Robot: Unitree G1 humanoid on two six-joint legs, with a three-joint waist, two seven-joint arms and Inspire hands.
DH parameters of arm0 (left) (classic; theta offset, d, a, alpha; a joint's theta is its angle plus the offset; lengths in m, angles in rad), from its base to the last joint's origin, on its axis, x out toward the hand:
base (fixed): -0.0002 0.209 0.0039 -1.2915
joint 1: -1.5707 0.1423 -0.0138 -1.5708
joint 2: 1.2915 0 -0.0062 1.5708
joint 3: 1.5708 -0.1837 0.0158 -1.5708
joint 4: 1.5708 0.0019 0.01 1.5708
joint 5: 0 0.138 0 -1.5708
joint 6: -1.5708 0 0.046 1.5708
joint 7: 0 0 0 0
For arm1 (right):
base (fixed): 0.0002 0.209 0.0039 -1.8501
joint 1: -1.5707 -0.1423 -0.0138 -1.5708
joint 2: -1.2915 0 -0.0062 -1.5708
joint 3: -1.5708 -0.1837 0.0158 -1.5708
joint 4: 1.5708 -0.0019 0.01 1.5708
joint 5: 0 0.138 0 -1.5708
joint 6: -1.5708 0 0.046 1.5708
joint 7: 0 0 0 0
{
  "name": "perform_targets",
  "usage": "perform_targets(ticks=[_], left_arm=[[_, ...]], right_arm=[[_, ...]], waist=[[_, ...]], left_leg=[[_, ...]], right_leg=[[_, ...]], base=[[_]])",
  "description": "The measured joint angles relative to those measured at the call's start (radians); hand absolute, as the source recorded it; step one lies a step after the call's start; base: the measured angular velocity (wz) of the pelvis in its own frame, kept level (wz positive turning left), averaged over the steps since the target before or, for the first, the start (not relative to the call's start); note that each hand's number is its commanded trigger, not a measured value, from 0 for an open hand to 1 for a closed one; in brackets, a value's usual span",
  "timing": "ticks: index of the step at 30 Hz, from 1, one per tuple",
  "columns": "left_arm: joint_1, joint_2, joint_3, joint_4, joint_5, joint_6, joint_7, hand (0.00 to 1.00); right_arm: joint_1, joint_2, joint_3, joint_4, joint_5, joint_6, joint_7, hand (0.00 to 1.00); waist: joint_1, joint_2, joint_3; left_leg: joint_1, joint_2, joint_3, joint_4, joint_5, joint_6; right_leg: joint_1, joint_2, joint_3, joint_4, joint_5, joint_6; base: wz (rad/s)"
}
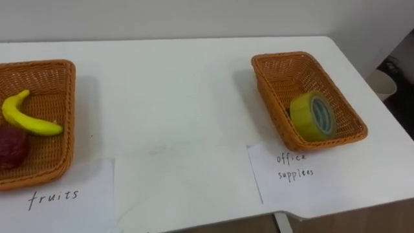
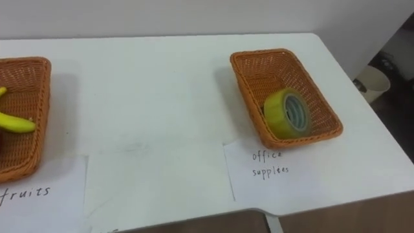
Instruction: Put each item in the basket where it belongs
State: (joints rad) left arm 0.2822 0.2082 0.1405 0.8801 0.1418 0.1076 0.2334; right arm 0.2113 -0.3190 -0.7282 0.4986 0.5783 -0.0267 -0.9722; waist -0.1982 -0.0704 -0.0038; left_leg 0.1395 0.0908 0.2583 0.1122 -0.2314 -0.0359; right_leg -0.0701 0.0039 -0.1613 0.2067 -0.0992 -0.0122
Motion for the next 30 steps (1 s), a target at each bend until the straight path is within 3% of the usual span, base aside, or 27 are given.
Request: perform_targets(ticks=[4,7,11,12,15,17,20,22,26,30], left_arm=[[0.008,-0.001,0.000,0.001,0.001,-0.003,-0.002,0.00],[0.025,-0.004,0.001,0.001,-0.001,-0.005,-0.001,0.00],[0.041,-0.015,0.003,-0.006,-0.001,-0.005,0.001,0.00],[0.041,-0.025,0.002,-0.006,-0.001,-0.004,0.002,0.00],[0.036,-0.043,-0.012,-0.003,0.003,-0.005,-0.008,0.00],[0.021,-0.046,-0.019,0.004,0.005,-0.007,-0.019,0.00],[0.028,-0.054,-0.019,0.008,0.003,-0.006,-0.030,0.00],[0.021,-0.071,-0.023,0.016,-0.018,-0.006,-0.039,0.00],[0.011,-0.079,-0.025,0.071,-0.072,-0.025,-0.070,0.00],[0.004,-0.080,-0.023,0.092,-0.073,-0.039,-0.073,0.00]], right_arm=[[0.043,0.070,0.033,0.049,0.104,-0.008,0.019,0.00],[0.049,0.094,0.064,0.118,0.176,-0.008,0.040,0.00],[0.062,0.165,0.092,0.133,0.206,-0.008,0.050,0.00],[0.062,0.174,0.127,0.155,0.217,-0.010,0.058,0.00],[0.053,0.185,0.233,0.243,0.262,-0.010,0.117,0.00],[0.049,0.193,0.286,0.320,0.290,-0.006,0.194,0.00],[0.036,0.198,0.347,0.383,0.323,-0.001,0.299,0.00],[0.036,0.201,0.446,0.437,0.333,0.010,0.427,0.00],[0.000,0.204,0.551,0.529,0.305,0.027,0.653,0.00],[-0.033,0.205,0.596,0.610,0.225,0.030,0.799,0.00]], waist=[[0.011,0.011,0.0053],[0.012,0.021,0.0016],[0.014,0.030,-0.0001],[0.016,0.041,0.0006],[0.026,0.043,-0.0014],[0.059,0.043,-0.0014],[0.078,0.046,-0.0005],[0.103,0.046,0.0008],[0.125,0.054,0.0030],[0.135,0.053,0.0048]], left_leg=[[0.001,0.001,-0.001,-0.001,-0.006,-0.002],[0.004,0.000,-0.008,0.000,-0.008,-0.002],[0.011,-0.001,-0.014,0.002,-0.008,-0.002],[0.010,-0.002,-0.017,0.002,-0.008,-0.002],[0.011,-0.001,-0.024,0.003,-0.008,-0.002],[0.013,-0.002,-0.023,0.008,-0.008,-0.002],[0.023,-0.002,-0.022,0.008,-0.008,-0.002],[0.029,-0.002,-0.020,0.019,-0.008,-0.002],[0.030,0.000,-0.029,0.019,-0.008,-0.002],[0.039,0.000,-0.051,0.021,-0.008,-0.002]], right_leg=[[-0.005,0.004,0.015,0.012,-0.009,-0.001],[-0.003,0.003,0.014,0.015,-0.012,0.000],[-0.003,0.000,0.012,0.034,-0.027,0.001],[-0.002,-0.001,0.013,0.033,-0.029,0.002],[0.003,-0.001,0.012,0.033,-0.032,0.002],[0.002,0.000,0.017,0.033,-0.034,0.000],[0.011,-0.002,0.010,0.031,-0.040,0.000],[0.018,-0.003,0.011,0.027,-0.044,0.001],[0.023,-0.001,0.014,0.021,-0.043,0.001],[0.040,-0.003,0.005,0.015,-0.047,0.002]], base=[[0.01],[0.01],[0.03],[0.08],[0.06],[-0.06],[0.00],[0.00],[0.03],[0.12]])
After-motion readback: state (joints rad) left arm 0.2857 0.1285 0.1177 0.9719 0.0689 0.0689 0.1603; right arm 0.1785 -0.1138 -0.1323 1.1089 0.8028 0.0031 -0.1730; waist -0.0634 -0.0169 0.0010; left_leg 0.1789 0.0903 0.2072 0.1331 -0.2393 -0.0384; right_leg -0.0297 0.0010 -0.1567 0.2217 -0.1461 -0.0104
